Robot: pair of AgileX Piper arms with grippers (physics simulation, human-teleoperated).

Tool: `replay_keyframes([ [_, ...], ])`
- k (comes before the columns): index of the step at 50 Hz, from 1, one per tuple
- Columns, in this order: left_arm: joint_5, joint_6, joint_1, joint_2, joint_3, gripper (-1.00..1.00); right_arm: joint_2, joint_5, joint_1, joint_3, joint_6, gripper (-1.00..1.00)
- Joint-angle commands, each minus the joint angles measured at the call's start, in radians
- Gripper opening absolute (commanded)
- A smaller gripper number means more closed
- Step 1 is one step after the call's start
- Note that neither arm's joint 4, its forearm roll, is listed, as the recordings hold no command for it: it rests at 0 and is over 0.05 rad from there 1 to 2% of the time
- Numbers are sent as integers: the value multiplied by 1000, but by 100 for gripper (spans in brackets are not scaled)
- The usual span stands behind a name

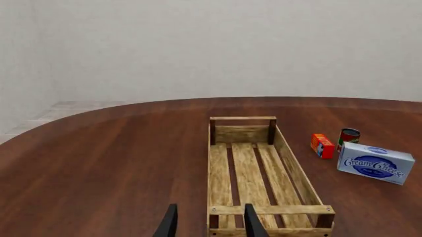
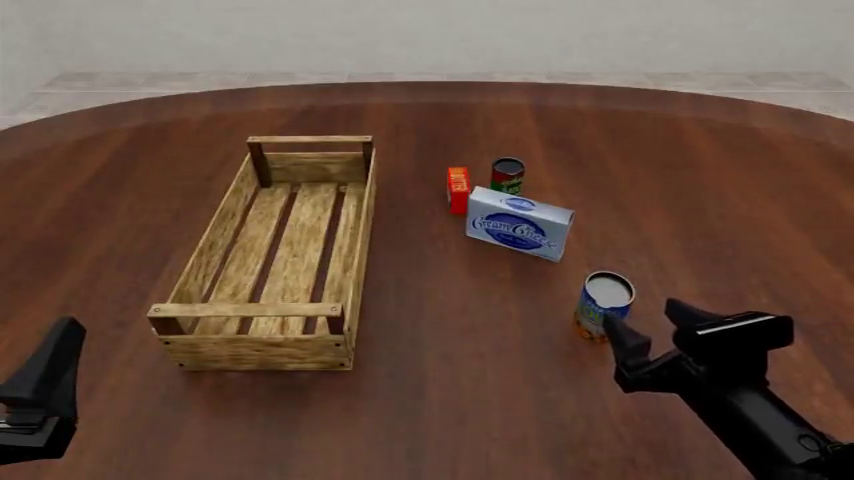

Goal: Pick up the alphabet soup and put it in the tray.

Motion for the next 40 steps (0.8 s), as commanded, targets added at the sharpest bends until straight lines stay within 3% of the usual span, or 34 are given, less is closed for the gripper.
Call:
replay_keyframes([
  [1,0,0,0,0,0,100,34,0,-16,-28,1,100],
  [40,0,0,0,0,0,100,176,0,-11,-130,-18,100],
])
